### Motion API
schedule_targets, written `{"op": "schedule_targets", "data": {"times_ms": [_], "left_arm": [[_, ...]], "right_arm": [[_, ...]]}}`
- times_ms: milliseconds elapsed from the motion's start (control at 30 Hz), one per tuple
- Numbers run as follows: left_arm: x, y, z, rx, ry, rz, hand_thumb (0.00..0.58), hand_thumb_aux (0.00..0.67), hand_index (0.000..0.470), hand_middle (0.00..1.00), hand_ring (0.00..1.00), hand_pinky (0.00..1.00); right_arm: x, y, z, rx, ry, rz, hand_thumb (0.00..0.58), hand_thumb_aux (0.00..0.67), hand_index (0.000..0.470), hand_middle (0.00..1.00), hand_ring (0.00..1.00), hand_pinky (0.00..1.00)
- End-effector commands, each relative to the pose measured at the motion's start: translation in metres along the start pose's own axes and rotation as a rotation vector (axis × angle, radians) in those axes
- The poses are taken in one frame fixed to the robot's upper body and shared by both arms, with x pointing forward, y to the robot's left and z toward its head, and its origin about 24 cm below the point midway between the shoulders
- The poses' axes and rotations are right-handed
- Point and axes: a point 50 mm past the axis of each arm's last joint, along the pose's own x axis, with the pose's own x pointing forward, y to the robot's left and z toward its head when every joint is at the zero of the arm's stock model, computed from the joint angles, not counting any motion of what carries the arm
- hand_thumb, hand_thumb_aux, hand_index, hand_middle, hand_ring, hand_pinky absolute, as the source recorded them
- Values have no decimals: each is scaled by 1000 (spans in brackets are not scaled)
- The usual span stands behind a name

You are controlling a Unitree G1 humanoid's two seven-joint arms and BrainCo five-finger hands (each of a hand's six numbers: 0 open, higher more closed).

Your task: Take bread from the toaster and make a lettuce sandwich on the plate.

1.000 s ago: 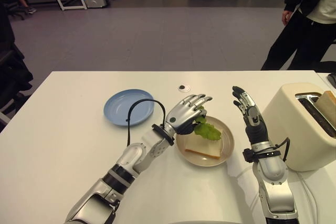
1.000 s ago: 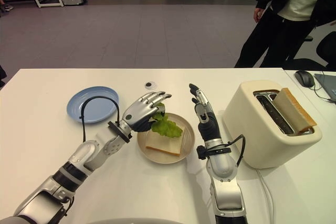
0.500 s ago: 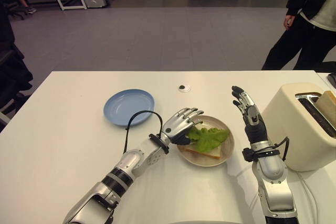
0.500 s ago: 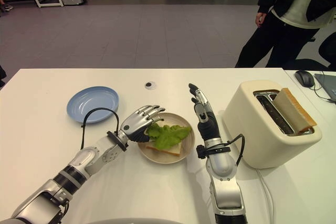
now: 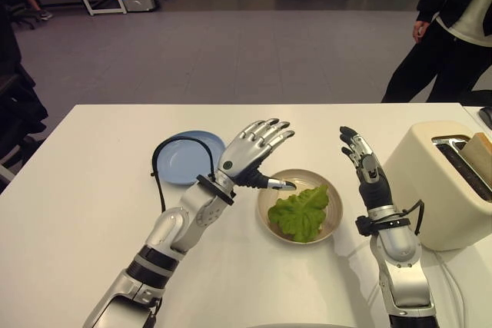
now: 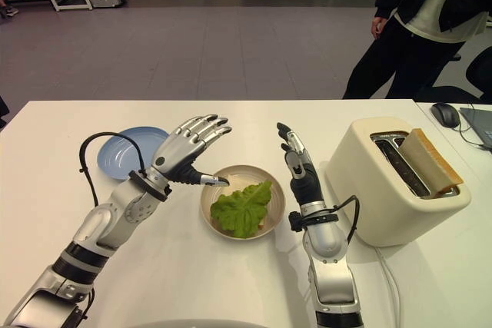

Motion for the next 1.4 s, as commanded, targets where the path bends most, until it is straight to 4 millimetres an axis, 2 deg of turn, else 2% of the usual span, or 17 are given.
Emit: {"op": "schedule_targets", "data": {"times_ms": [33, 167, 267, 333, 533, 733, 767, 800, 900, 933, 1000, 1100, 1200, 1233, 1267, 1300, 1400], "left_arm": [[-6, 0, -10, -17, 55, -7, 0, 0, 0, 0, 0, 0], [-11, -1, -9, -229, 123, 31, 0, 0, 0, 0, 0, 0], [-24, -5, -6, -681, 223, 124, 0, 0, 0, 0, 0, 0], [-35, -4, -2, -912, 232, 183, 0, 0, 0, 0, 0, 0], [-78, -8, -3, -1244, 375, 394, 0, 0, 0, 0, 0, 0], [-97, -17, -3, -1231, 458, 382, 0, 0, 0, 0, 0, 0], [-100, -17, -5, -1217, 473, 389, 0, 0, 0, 0, 0, 0], [-102, -17, -5, -1207, 484, 396, 0, 0, 0, 0, 0, 0], [-104, -15, -8, -1181, 493, 398, 0, 0, 0, 0, 0, 0], [-105, -15, -9, -1173, 500, 401, 0, 0, 0, 0, 0, 0], [-107, -14, -12, -1162, 512, 406, 0, 0, 0, 0, 0, 0], [-107, -13, -12, -1142, 512, 405, 0, 0, 0, 0, 0, 0], [-107, -13, -12, -1128, 509, 404, 0, 0, 0, 0, 0, 0], [-106, -13, -12, -1125, 508, 404, 0, 0, 0, 0, 0, 0], [-106, -13, -12, -1121, 507, 405, 0, 0, 0, 0, 0, 0], [-106, -13, -12, -1119, 506, 406, 0, 0, 0, 0, 0, 0], [-104, -13, -12, -1114, 500, 404, 0, 0, 0, 0, 0, 0]], "right_arm": [[1, -6, 9, -8, -33, -1, 0, 0, 0, 0, 0, 0], [0, -24, 43, -102, -148, -9, 0, 0, 0, 0, 0, 0], [-5, -53, 90, -328, -262, -24, 0, 0, 0, 0, 0, 0], [-7, -78, 104, -487, -230, -66, 0, 0, 0, 0, 0, 0], [-24, -180, 91, -958, 252, -182, 0, 0, 0, 0, 0, 0], [-46, -241, 72, -1233, 571, -183, 0, 0, 0, 0, 0, 0], [-47, -244, 63, -1230, 606, -159, 0, 0, 0, 0, 0, 0], [-47, -245, 55, -1223, 628, -134, 58, 34, 24, 0, 0, 0], [-48, -241, 39, -1197, 657, -84, 379, 276, 194, 0, 0, 0], [-47, -239, 35, -1191, 658, -69, 377, 273, 192, 0, 0, 0], [-46, -234, 33, -1180, 647, -53, 285, 192, 135, 0, 0, 0], [-40, -233, 37, -1184, 614, -65, 255, 168, 118, 0, 0, 0], [-37, -232, 38, -1184, 601, -65, 301, 205, 144, 0, 0, 0], [-36, -232, 37, -1183, 601, -61, 410, 307, 216, 0, 0, 0], [-36, -232, 36, -1182, 604, -56, 568, 575, 404, 0, 0, 0], [-37, -231, 35, -1182, 607, -51, 580, 670, 470, 0, 0, 0], [-36, -231, 34, -1184, 608, -43, 580, 670, 470, 0, 0, 0]]}}
